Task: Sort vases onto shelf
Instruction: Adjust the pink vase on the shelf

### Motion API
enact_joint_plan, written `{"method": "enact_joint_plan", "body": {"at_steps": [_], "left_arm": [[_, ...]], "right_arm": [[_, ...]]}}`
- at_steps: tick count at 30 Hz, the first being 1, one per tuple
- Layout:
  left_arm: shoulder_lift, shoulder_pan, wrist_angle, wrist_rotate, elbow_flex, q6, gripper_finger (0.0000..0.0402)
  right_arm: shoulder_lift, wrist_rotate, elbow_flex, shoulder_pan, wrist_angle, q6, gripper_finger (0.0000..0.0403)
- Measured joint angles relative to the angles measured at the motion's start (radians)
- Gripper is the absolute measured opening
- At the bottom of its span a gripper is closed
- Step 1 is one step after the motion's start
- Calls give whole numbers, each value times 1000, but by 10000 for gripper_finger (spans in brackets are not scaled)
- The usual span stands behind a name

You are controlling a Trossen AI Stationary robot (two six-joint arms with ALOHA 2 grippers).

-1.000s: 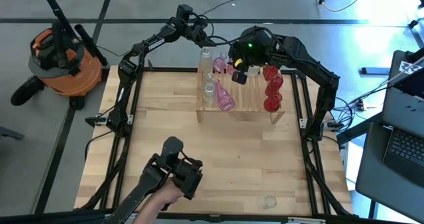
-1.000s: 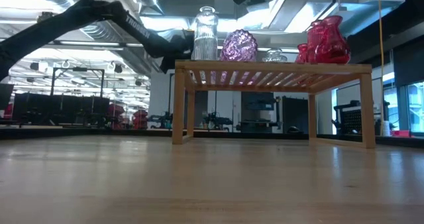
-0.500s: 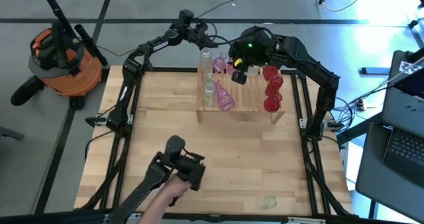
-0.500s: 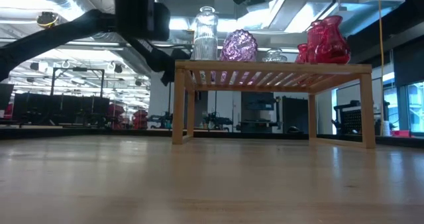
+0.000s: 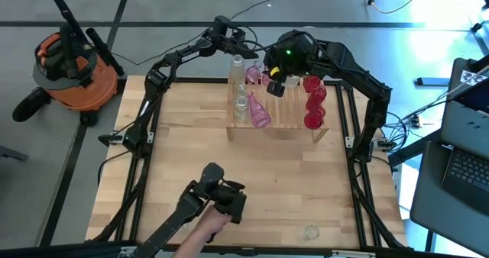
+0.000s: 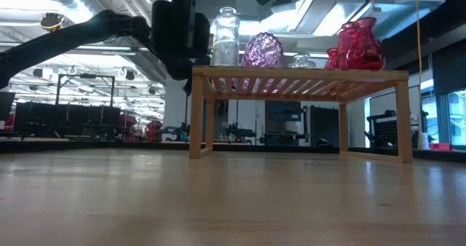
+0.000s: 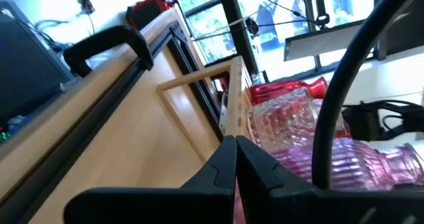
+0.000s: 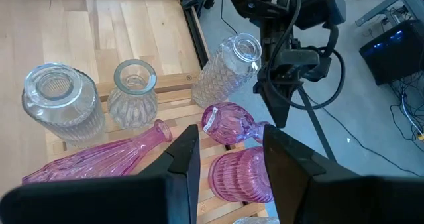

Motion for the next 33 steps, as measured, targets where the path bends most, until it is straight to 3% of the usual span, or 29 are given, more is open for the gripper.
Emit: {"method": "enact_joint_plan", "body": {"at_steps": [6,15,33], "left_arm": [[0,-11,-2,-34,0,23,0],[0,-12,-48,115,0,22,0],[0,-49,-121,241,0,42,0]], "right_arm": [[0,-1,0,0,0,23,117],[0,-10,0,1,-9,23,117],[0,-88,0,1,-32,52,117]]}}
